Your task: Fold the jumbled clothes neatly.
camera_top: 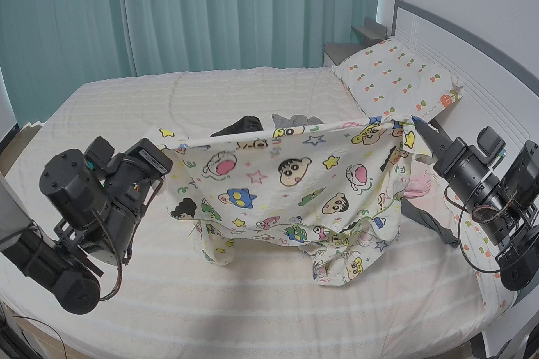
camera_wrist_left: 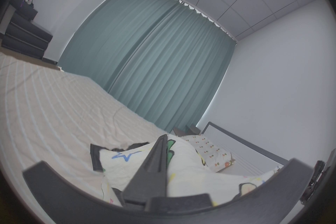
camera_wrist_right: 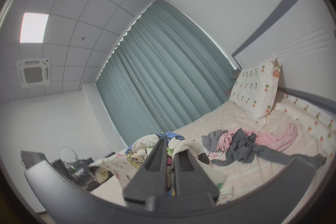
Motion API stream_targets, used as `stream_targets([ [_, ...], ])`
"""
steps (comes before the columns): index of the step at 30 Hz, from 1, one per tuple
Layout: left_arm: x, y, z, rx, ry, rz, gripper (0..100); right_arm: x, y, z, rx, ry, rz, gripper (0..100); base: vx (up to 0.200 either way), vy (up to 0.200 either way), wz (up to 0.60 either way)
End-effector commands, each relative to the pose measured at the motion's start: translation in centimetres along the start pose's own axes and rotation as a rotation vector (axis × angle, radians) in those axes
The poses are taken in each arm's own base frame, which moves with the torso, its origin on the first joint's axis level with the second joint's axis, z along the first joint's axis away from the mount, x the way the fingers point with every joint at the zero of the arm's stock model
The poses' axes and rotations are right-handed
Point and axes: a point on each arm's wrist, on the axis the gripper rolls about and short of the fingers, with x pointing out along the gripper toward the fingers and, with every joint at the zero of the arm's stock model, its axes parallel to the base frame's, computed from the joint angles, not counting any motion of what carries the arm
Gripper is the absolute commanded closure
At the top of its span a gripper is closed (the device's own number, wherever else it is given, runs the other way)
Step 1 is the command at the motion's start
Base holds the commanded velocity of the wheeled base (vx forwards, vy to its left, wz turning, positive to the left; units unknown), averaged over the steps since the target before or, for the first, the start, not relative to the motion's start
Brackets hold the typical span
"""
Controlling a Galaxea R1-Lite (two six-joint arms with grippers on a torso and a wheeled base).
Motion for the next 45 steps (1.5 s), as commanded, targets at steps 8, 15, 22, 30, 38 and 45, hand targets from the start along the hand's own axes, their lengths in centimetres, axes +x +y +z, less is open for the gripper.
stream_targets([
  [8,-2.5,-1.5,4.6,-0.04,-0.128,-0.076,100,0.0,2.8,2.0,-0.002,-0.12,0.064,100,0.0,0.0,0.0],
  [15,-4.1,-1.8,5.2,0.003,-0.125,-0.105,100,-1.3,4.3,3.2,0.007,-0.153,0.12,100,0.0,0.0,0.0],
  [22,-3.9,-1.1,3.2,0.027,-0.052,-0.08,100,-0.4,3.0,1.4,0.005,-0.091,0.068,100,0.0,0.0,0.0],
  [30,-3.7,-0.9,2.5,0.039,-0.029,-0.07,100,-0.1,2.5,1.2,-0.002,-0.087,0.047,100,-0.025,0.0,0.0],
  [38,-3.8,-0.9,2.6,0.038,-0.03,-0.07,100,-0.2,2.5,1.0,0.0,-0.075,0.047,100,-0.125,0.0,0.0],
  [45,-3.9,-1.0,2.7,0.037,-0.032,-0.074,100,-0.4,2.6,1.0,0.0,-0.074,0.052,100,0.0,0.0,0.0],
])
